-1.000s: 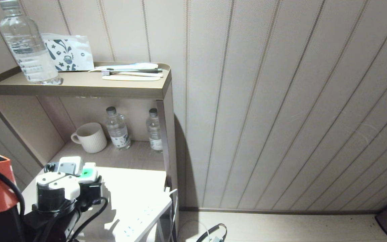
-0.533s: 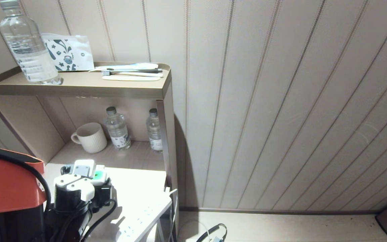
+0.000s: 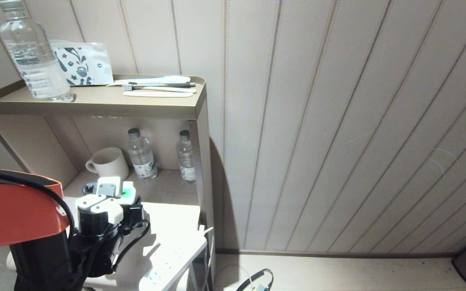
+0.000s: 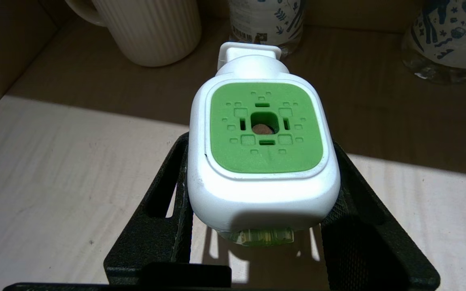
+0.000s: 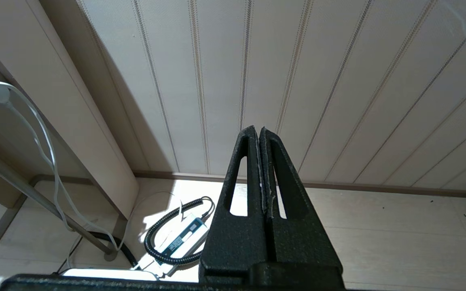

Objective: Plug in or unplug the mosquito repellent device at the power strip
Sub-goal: Place the mosquito repellent liquid on the table

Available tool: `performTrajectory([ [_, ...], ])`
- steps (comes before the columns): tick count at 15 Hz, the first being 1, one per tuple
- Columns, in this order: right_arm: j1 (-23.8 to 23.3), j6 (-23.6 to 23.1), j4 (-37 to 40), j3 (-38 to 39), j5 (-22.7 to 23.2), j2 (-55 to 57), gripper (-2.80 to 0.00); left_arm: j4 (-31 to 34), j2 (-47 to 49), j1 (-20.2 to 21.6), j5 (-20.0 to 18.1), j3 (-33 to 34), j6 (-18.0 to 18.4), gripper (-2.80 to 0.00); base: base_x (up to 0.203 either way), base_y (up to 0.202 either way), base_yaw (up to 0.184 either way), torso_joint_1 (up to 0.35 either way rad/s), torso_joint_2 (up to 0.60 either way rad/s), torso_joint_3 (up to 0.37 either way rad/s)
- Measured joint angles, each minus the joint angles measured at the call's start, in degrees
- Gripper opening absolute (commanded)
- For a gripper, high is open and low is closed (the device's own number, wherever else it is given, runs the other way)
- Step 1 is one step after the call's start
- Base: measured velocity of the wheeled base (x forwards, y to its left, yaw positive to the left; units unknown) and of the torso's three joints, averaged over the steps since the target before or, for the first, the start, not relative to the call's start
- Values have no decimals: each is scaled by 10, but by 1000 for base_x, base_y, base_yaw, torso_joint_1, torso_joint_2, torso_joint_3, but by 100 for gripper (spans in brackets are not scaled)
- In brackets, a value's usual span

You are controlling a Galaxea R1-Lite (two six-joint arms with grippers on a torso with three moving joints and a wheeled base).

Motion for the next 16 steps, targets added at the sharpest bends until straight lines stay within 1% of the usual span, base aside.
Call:
performTrajectory([
  [5, 0, 0, 0, 0, 0, 0, -280, 0, 15, 0, -1, -9, -5, -280, 0, 0, 0, 0, 0, 0],
  [16, 0, 0, 0, 0, 0, 0, -280, 0, 29, 0, -1, -7, -7, -280, 0, 0, 0, 0, 0, 0],
])
